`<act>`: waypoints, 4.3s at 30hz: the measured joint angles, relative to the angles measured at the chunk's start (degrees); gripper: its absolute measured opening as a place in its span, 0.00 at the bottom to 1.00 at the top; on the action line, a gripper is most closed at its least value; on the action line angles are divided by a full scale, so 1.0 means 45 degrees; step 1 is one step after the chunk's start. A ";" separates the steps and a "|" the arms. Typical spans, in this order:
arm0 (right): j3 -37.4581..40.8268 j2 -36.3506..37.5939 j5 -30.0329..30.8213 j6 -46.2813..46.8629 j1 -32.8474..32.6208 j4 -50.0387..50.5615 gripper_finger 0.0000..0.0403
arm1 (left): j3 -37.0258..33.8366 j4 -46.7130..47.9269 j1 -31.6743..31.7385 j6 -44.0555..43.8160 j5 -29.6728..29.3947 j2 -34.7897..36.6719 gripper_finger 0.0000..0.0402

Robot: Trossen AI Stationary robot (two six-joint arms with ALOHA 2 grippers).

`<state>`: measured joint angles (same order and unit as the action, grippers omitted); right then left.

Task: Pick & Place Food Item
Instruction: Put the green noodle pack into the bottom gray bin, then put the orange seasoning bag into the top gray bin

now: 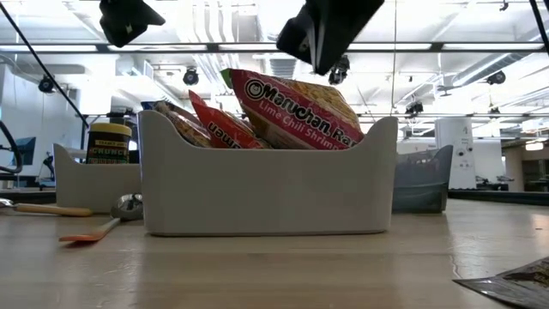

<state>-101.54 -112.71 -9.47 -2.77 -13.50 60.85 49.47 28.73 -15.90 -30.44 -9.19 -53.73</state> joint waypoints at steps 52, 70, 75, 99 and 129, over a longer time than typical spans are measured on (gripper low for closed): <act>0.2006 0.0607 -0.0206 0.1149 0.0691 -0.0879 0.02 | 0.0000 0.0236 0.0005 0.0030 0.0095 0.0000 0.54; 0.2011 0.2380 -0.0353 0.7072 -0.0409 0.0009 0.04 | 0.0000 0.0237 0.0005 -0.0063 0.0513 -0.0001 0.54; 0.2030 0.2356 -0.0696 0.8659 -0.1118 0.0042 0.22 | 0.0000 0.0141 0.0034 -0.0544 0.0501 -0.0001 0.54; 0.2173 0.1252 0.1827 0.9205 -0.5063 -0.0892 0.65 | 0.0000 0.0092 0.0063 -0.2028 0.0479 -0.0030 0.54; 0.2105 -0.2589 0.1578 0.9331 -0.6303 -0.2014 0.54 | 0.0000 0.0106 0.0053 -0.2249 0.0717 -0.0025 0.54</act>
<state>-92.06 -124.36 -2.37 39.22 -41.86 51.79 49.47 29.21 -15.66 -40.56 -5.97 -53.84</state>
